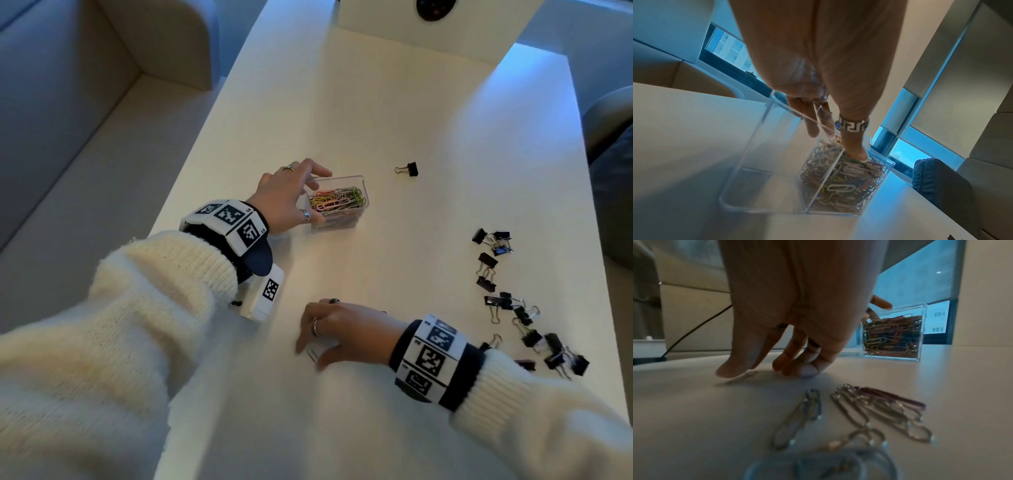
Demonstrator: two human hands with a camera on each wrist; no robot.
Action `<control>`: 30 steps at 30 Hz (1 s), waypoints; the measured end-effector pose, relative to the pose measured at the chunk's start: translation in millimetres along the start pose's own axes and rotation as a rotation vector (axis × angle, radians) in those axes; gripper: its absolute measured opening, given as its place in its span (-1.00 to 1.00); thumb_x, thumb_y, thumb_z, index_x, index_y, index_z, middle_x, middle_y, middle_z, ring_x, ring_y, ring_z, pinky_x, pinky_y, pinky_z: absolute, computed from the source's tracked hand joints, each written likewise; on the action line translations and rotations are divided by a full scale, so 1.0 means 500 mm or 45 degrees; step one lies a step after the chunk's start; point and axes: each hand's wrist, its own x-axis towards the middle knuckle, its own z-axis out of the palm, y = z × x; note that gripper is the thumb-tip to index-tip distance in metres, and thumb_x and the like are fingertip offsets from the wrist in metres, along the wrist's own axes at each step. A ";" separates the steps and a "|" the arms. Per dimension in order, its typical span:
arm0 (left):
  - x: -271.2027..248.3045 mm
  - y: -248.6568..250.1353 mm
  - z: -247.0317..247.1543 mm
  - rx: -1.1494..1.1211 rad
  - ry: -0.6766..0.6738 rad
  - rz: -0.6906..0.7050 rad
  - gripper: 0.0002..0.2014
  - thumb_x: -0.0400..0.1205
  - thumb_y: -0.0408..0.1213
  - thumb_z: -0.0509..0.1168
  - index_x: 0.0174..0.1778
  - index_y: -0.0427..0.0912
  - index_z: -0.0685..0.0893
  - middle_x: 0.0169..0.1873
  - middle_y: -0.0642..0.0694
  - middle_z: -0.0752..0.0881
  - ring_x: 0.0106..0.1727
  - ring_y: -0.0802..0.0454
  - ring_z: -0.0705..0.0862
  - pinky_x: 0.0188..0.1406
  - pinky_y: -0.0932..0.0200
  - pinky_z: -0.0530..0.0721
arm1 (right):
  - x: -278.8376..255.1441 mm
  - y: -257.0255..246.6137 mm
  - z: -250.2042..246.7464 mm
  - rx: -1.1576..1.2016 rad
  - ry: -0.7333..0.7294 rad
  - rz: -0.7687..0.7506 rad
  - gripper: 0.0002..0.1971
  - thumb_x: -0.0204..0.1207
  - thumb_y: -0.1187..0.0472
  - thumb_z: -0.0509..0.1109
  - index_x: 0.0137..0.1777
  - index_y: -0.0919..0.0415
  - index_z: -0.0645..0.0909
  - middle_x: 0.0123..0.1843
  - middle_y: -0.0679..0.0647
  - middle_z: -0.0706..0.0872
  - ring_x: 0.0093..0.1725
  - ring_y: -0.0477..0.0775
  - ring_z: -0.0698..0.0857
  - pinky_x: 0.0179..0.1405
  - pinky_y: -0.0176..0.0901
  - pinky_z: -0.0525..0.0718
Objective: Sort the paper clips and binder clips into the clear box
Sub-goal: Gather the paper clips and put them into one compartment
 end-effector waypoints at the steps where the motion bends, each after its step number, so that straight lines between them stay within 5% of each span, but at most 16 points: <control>1: 0.000 0.000 0.001 0.002 0.000 -0.002 -0.37 0.42 -0.20 0.48 0.38 0.05 0.37 0.24 -0.01 0.57 0.23 0.03 0.53 0.28 0.05 0.23 | 0.003 0.001 0.006 -0.026 -0.007 -0.009 -0.68 0.36 0.13 0.50 0.14 0.02 0.68 0.14 0.00 0.56 0.17 0.01 0.50 0.14 0.00 0.58; 7: 0.000 0.000 0.001 0.010 0.001 -0.014 -0.36 0.43 -0.19 0.48 0.39 0.05 0.36 0.25 -0.02 0.57 0.22 0.03 0.54 0.28 0.03 0.24 | 0.009 -0.002 0.014 -0.264 0.029 -0.108 -0.87 0.41 0.22 0.47 -0.12 0.28 0.73 -0.01 0.16 0.62 0.05 0.21 0.57 0.06 0.03 0.62; 11: 0.001 0.000 0.001 0.025 0.006 -0.023 -0.36 0.43 -0.20 0.48 0.38 0.06 0.36 0.24 -0.02 0.57 0.22 0.02 0.55 0.26 0.05 0.25 | -0.015 -0.001 0.023 -0.519 0.000 0.033 -0.74 0.60 0.10 0.24 0.10 0.27 0.61 0.18 0.19 0.54 0.19 0.20 0.50 0.22 0.01 0.48; 13: 0.002 0.001 0.001 0.028 0.008 -0.019 -0.36 0.42 -0.20 0.48 0.38 0.06 0.36 0.23 -0.02 0.58 0.21 0.02 0.55 0.27 0.04 0.26 | -0.039 0.005 0.019 -0.384 0.107 0.073 -0.78 0.63 0.19 0.19 0.10 0.31 0.57 0.16 0.19 0.57 0.15 0.20 0.55 0.22 -0.02 0.51; 17: 0.002 0.000 0.001 0.034 0.012 -0.017 -0.36 0.42 -0.19 0.49 0.39 0.06 0.36 0.24 -0.03 0.58 0.21 0.01 0.56 0.26 0.03 0.27 | -0.110 0.052 -0.007 0.188 0.366 0.381 -0.84 0.58 0.30 0.24 -0.02 0.39 0.60 -0.08 -0.19 0.58 -0.20 -0.20 0.59 -0.11 -0.38 0.50; 20: 0.002 0.001 0.001 0.033 0.008 -0.020 -0.36 0.42 -0.20 0.49 0.39 0.05 0.36 0.24 -0.03 0.58 0.22 0.01 0.55 0.30 0.00 0.28 | -0.153 0.087 0.008 0.180 0.571 0.356 -0.89 0.52 0.21 0.36 -0.08 0.23 0.67 -0.15 -0.20 0.54 -0.17 -0.34 0.52 -0.08 -0.51 0.43; 23: 0.002 0.002 0.001 0.034 0.013 -0.022 -0.36 0.42 -0.20 0.49 0.39 0.04 0.36 0.24 -0.04 0.58 0.23 0.01 0.55 0.29 0.01 0.27 | -0.162 0.089 0.031 0.152 0.675 0.317 -0.91 0.43 0.13 0.45 -0.16 0.13 0.71 0.05 -0.17 0.51 0.11 -0.15 0.43 0.17 -0.63 0.23; 26: 0.002 0.003 0.001 0.041 0.010 -0.025 -0.36 0.43 -0.21 0.48 0.39 0.04 0.35 0.25 -0.03 0.58 0.22 0.01 0.54 0.26 0.03 0.26 | -0.157 0.084 0.061 0.094 0.585 0.331 -0.88 0.38 0.08 0.49 -0.20 0.13 0.75 0.27 -0.13 0.46 0.27 -0.11 0.26 0.24 -0.59 0.12; 30: 0.001 0.002 0.002 0.044 0.015 -0.022 -0.36 0.43 -0.21 0.48 0.39 0.04 0.35 0.25 -0.04 0.57 0.22 0.01 0.54 0.29 0.02 0.25 | -0.144 0.078 0.091 0.033 0.642 0.300 -0.84 0.38 0.11 0.44 -0.34 0.16 0.72 0.09 0.05 0.65 0.09 0.13 0.52 0.13 -0.43 0.31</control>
